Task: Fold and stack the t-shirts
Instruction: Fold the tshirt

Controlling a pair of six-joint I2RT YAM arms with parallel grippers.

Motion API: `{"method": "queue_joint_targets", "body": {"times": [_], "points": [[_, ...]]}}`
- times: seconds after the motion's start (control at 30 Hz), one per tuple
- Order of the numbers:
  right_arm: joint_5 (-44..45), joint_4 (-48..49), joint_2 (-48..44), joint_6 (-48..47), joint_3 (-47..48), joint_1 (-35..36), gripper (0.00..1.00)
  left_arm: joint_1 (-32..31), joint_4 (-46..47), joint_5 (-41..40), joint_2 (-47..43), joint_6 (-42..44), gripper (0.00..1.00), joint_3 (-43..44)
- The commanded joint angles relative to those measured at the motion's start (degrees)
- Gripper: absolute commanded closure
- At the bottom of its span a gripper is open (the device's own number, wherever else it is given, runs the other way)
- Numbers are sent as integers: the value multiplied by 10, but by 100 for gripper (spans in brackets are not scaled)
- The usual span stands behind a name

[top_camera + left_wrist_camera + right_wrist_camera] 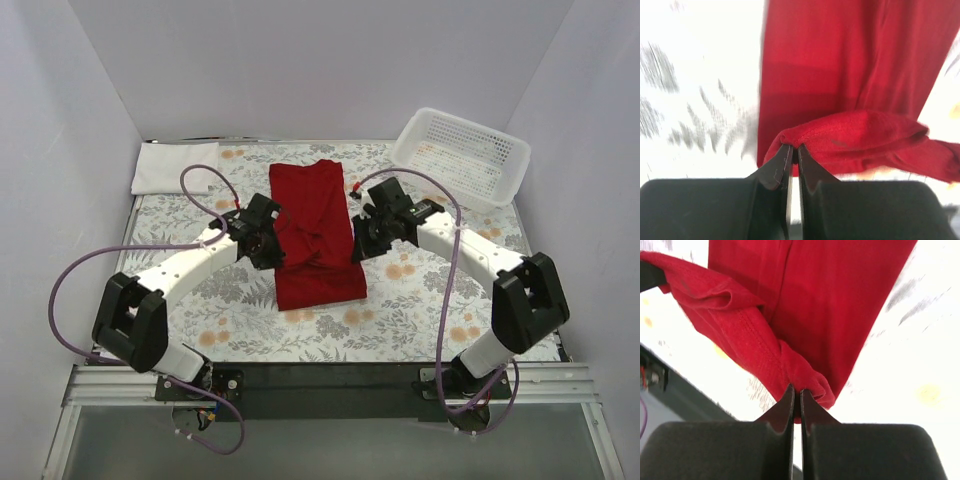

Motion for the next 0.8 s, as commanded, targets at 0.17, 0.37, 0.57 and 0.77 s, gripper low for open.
{"method": "queue_joint_targets", "body": {"times": [0.17,0.37,0.57,0.77], "points": [[19,-5,113,-62,147,-35,99,67,98,-67,68,95,100,81],[21,6,163,-73,188,-53,99,77,152,-78,106,116,100,77],[19,27,201,-69,184,-61,99,79,171,-84,160,131,100,89],[33,50,221,-64,174,-62,92,80,190,-92,181,134,100,94]]}}
